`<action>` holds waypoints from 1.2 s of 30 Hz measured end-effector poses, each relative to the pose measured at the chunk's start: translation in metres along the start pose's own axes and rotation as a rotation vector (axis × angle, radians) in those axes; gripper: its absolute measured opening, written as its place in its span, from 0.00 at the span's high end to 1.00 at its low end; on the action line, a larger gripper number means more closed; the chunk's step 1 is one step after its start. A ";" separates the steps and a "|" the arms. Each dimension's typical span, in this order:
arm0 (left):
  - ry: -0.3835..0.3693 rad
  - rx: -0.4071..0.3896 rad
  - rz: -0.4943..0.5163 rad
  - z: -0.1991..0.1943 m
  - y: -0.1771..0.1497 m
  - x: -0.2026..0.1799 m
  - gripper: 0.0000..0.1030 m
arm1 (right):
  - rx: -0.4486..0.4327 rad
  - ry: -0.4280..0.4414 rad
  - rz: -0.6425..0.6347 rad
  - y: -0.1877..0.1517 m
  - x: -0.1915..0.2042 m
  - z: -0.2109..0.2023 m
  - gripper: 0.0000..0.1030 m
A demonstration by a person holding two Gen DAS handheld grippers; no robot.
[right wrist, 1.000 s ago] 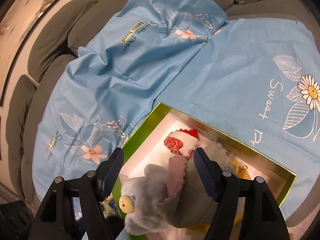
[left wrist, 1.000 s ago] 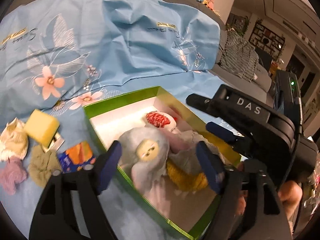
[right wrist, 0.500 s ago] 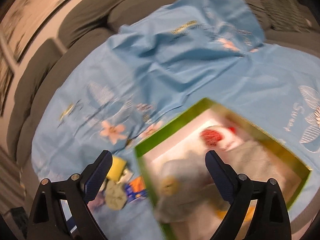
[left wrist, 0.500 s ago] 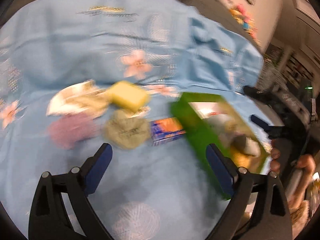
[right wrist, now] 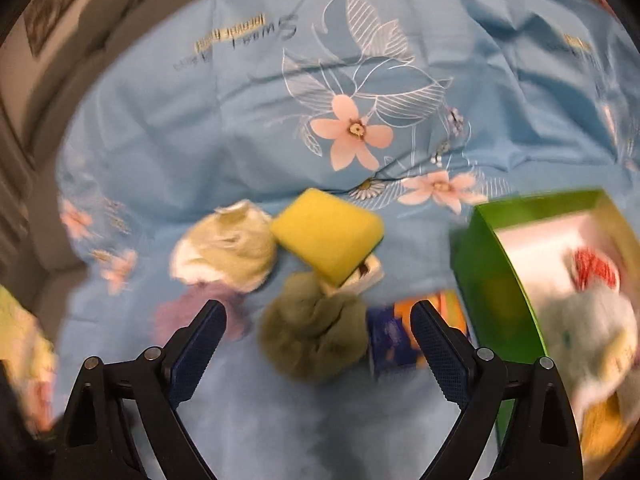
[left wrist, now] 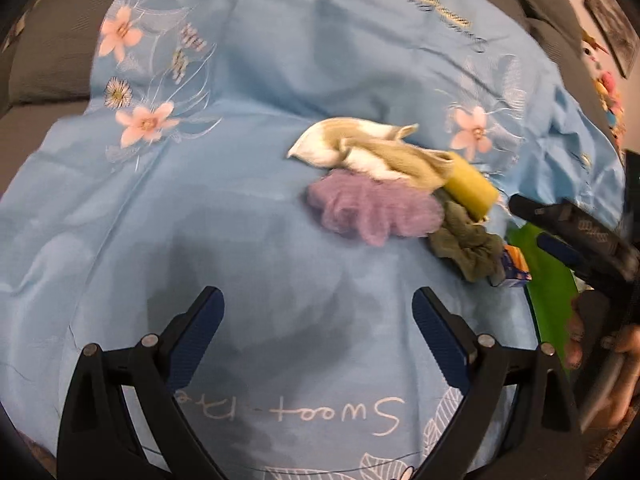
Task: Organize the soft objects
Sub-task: 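Move the right tool back toward the olive-green knitted cloth, then grasp the olive-green knitted cloth with the right tool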
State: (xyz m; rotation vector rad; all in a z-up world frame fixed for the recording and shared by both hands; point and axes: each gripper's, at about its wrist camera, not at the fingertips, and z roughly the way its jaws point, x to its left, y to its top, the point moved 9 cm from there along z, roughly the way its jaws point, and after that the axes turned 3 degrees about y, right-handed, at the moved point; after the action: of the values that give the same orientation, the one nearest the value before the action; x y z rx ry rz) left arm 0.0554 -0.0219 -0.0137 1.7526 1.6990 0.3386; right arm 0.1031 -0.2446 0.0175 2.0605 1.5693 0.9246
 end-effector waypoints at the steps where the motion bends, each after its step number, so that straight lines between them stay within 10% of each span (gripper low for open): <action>1: -0.005 0.012 -0.012 0.002 -0.001 0.003 0.08 | 0.018 -0.007 -0.003 -0.002 0.001 0.009 0.08; 9: -0.025 0.037 -0.044 0.006 -0.001 0.009 0.08 | 0.071 -0.174 -0.177 -0.020 0.006 0.058 0.22; 13: -0.009 0.012 -0.031 0.000 0.003 0.010 0.08 | 0.079 -0.185 -0.227 -0.025 0.010 0.058 0.74; 16: -0.024 0.013 -0.037 -0.001 0.004 0.011 0.08 | 0.087 -0.161 -0.190 -0.026 0.009 0.049 0.81; 26: -0.015 0.003 -0.041 -0.004 0.004 0.012 0.08 | 0.209 0.259 -0.071 -0.066 0.073 -0.008 0.82; 32: -0.018 0.021 -0.044 -0.003 0.000 0.011 0.08 | 0.306 0.189 -0.109 -0.085 0.076 0.007 0.81; 34: -0.022 0.034 -0.035 -0.001 -0.002 0.009 0.08 | 0.316 0.187 -0.082 -0.084 0.072 0.007 0.68; 36: -0.030 0.052 -0.030 0.002 -0.005 0.006 0.08 | 0.307 0.233 -0.035 -0.081 0.070 0.002 0.35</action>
State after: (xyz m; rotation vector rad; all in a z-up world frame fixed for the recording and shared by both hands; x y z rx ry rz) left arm 0.0534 -0.0169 -0.0197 1.7589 1.7243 0.2560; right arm 0.0589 -0.1535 -0.0186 2.1816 1.9698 0.9930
